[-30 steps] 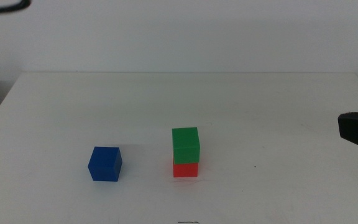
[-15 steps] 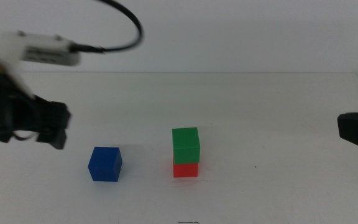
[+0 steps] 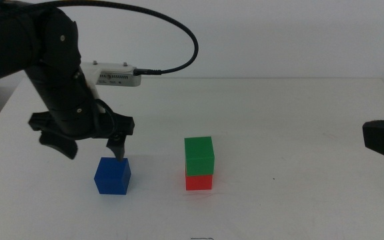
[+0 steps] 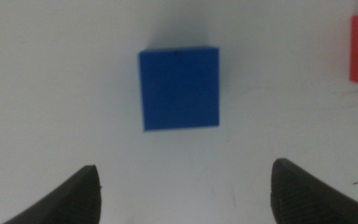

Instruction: Stack red cubes first, then green, then blue cubes in a specific spot.

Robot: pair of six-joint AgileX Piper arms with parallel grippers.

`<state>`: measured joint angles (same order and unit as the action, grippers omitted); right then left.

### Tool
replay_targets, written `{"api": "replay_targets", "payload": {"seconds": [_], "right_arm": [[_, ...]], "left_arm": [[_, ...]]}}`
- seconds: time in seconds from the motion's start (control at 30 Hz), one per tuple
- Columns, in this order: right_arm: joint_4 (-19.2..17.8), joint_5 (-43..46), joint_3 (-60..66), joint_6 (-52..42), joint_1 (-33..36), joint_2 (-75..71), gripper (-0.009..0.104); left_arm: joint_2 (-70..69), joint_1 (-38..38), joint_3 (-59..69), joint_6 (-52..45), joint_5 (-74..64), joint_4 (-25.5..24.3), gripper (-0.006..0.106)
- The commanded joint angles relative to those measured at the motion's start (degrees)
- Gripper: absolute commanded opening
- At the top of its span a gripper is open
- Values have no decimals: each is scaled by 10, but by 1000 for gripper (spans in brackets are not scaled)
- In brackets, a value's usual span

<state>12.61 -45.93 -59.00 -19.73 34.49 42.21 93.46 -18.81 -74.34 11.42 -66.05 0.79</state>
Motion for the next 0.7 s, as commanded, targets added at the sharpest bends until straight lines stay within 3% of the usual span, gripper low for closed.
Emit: {"api": "replay_targets", "payload": {"seconds": [0.0,0.13,0.67], "right_arm": [[1,41,-15,-1,-3,-1,94],[1,41,-15,-1,-3,-1,94],[1,41,-15,-1,-3,-1,94]], "left_arm": [[5,19,-27,-32,12,42,94],[39,47,-28,-77,32,99,94],[138,46,-28,-105,84,101,94]]}}
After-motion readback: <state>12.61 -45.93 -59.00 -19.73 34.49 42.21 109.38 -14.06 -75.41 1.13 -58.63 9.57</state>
